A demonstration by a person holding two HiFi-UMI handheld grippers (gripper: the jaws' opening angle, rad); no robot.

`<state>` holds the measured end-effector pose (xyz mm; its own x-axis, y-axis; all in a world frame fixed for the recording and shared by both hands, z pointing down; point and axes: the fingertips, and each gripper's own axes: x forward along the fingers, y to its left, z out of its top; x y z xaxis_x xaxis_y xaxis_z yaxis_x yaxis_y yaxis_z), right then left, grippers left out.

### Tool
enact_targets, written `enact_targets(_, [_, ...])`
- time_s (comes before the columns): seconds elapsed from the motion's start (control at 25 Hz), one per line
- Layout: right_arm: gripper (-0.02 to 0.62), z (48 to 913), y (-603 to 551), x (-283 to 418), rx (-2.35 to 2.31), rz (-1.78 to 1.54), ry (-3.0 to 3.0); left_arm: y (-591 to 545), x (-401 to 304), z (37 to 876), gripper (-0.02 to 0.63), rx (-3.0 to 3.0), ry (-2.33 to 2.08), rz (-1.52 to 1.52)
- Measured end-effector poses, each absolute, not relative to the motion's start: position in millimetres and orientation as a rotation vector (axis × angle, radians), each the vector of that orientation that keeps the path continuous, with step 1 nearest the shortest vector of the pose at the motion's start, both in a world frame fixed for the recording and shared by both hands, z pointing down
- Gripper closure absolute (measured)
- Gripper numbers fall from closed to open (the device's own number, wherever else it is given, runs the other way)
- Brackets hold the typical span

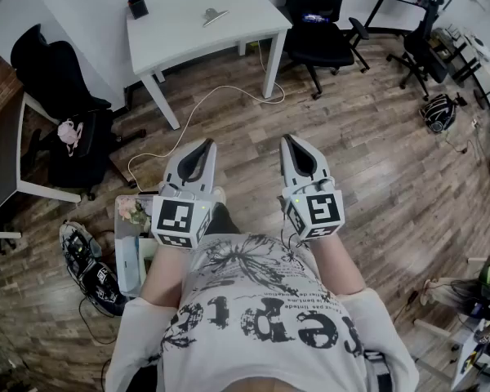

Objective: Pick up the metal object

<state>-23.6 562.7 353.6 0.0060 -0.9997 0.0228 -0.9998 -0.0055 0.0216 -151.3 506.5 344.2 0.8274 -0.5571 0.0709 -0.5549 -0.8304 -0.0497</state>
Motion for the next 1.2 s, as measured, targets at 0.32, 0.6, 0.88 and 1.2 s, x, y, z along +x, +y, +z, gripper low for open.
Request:
enact_targets(0.32, [0.604, 360, 565, -11, 2.231, 0.034, -2.174, 508, -136, 348, 0.595, -2.987, 0.867, -0.155])
enact_targets(0.6, [0.604, 365, 566, 3, 2.280, 0.100, -2.149, 506, -122, 351, 0.595, -3.000, 0.849, -0.186])
enact_targets(0.88, [0.604, 379, 548, 23, 2.309, 0.205, -2.136, 488, -115, 363, 0.595, -2.992, 0.839, -0.255])
enact_targets(1.2, [0.604, 377, 462, 46, 2.347, 0.215, -2.084, 401, -87, 364, 0.595, -3.028, 0.800, -0.210])
